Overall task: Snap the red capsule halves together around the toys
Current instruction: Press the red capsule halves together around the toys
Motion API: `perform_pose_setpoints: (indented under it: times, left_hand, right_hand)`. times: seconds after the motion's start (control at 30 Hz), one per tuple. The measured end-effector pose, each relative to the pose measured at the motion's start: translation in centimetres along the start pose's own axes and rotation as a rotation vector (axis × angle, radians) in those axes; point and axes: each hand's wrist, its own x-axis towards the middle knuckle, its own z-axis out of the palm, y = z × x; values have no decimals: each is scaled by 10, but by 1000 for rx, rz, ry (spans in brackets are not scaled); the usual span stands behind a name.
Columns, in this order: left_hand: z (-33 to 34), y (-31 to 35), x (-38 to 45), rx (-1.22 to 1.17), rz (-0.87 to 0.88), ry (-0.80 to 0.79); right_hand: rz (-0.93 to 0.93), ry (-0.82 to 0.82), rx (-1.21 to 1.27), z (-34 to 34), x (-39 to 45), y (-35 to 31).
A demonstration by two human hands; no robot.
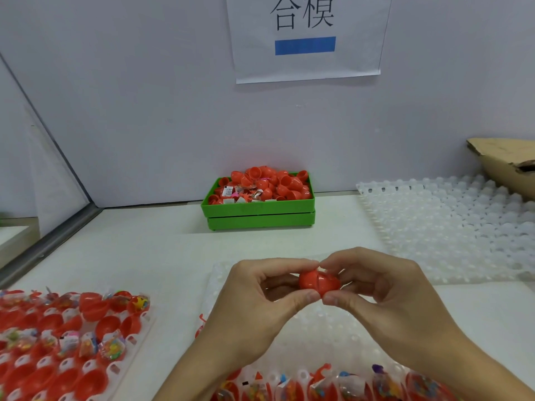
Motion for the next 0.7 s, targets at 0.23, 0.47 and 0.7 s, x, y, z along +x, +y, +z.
perform_pose_setpoints:
  times: [0.23,0.47,0.7]
  left_hand:
    - [0,1,0,-19,-4,16]
    - [-1,3,0,-34,-2,4]
    - [-4,8,1,-71,49,45]
  right_hand:
    - [43,53,46,2,0,-1]
    - [139,68,207,3,2,-7]
    - [91,49,128,7,9,-7]
